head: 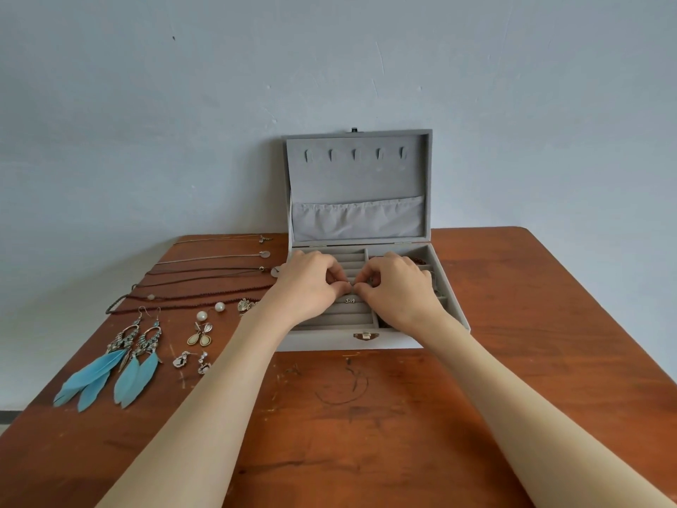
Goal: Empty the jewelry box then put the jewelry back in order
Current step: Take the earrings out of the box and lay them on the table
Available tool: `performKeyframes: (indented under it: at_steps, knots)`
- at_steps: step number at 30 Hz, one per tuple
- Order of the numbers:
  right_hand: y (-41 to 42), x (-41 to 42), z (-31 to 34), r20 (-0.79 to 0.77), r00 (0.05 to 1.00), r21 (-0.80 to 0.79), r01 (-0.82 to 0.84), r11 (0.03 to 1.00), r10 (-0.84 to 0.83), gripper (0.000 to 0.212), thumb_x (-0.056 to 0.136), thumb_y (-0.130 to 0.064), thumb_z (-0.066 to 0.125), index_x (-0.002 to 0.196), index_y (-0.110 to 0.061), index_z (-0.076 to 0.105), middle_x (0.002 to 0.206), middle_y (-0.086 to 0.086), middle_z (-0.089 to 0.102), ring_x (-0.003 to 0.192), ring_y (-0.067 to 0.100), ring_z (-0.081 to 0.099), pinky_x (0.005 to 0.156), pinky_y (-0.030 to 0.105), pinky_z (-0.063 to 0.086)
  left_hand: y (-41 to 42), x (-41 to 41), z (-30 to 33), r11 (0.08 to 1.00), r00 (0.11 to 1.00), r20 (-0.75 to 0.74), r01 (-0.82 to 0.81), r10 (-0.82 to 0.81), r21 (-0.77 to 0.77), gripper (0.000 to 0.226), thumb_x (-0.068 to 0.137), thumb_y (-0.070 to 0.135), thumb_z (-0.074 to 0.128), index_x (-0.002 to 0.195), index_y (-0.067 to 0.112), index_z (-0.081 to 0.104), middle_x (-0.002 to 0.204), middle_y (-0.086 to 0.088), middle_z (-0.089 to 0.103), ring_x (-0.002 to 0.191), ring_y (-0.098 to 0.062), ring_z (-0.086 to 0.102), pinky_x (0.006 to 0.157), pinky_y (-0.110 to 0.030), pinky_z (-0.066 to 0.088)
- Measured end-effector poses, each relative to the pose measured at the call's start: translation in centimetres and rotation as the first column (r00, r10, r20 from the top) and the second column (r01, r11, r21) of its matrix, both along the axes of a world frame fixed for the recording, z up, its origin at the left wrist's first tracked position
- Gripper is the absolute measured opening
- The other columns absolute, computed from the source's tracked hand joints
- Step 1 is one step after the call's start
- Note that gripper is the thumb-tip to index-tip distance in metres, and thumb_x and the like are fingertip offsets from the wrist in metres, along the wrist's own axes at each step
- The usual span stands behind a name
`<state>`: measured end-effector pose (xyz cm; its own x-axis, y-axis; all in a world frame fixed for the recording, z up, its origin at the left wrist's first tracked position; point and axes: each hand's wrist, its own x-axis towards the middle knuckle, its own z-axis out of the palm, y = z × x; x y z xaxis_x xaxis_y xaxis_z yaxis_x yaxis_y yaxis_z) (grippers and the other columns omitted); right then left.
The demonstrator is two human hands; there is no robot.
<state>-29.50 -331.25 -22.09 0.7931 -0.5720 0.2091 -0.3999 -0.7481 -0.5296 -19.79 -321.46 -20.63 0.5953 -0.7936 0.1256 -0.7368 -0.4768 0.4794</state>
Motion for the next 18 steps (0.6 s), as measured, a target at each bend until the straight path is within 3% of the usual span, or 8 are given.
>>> performKeyframes:
  at_steps: [8, 13, 18]
  knots:
    - [0.20, -0.19, -0.11, 0.025, 0.999, -0.044, 0.031, 0.999, -0.030, 0.016, 0.088, -0.028, 0.056, 0.095, -0.025, 0.069, 0.102, 0.001, 0.058, 0.106, 0.023, 0.048, 0.088, 0.038, 0.030, -0.15, -0.10, -0.22, 0.998, 0.998, 0.060, -0.023, 0.027, -0.065, 0.013, 0.081, 0.028, 0.069, 0.093, 0.023, 0.068, 0.083, 0.010, 0.058, 0.100, -0.017, 0.052, 0.092, -0.042, 0.040]
    - [0.32, -0.29, -0.07, 0.035, 0.999, -0.064, 0.028, 0.998, -0.026, 0.016, 0.088, -0.028, 0.055, 0.095, -0.025, 0.069, 0.100, 0.001, 0.057, 0.104, 0.023, 0.048, 0.087, 0.038, 0.029, -0.16, 0.04, -0.71, 0.994, 0.996, 0.087, -0.011, 0.021, -0.106, 0.004, 0.080, 0.024, 0.069, 0.084, 0.024, 0.069, 0.082, 0.009, 0.057, 0.092, -0.014, 0.045, 0.090, -0.039, 0.038]
    - [0.34, -0.35, -0.25, 0.053, 0.999, -0.100, 0.011, 0.995, -0.005, 0.016, 0.089, -0.029, 0.054, 0.094, -0.023, 0.068, 0.088, -0.005, 0.047, 0.102, 0.022, 0.048, 0.088, 0.037, 0.029, -0.51, 0.10, -0.09, 1.000, 0.998, 0.062, -0.023, 0.024, -0.012, 0.006, 0.082, 0.029, 0.067, 0.078, 0.029, 0.062, 0.083, 0.007, 0.058, 0.095, -0.016, 0.046, 0.084, -0.033, 0.036]
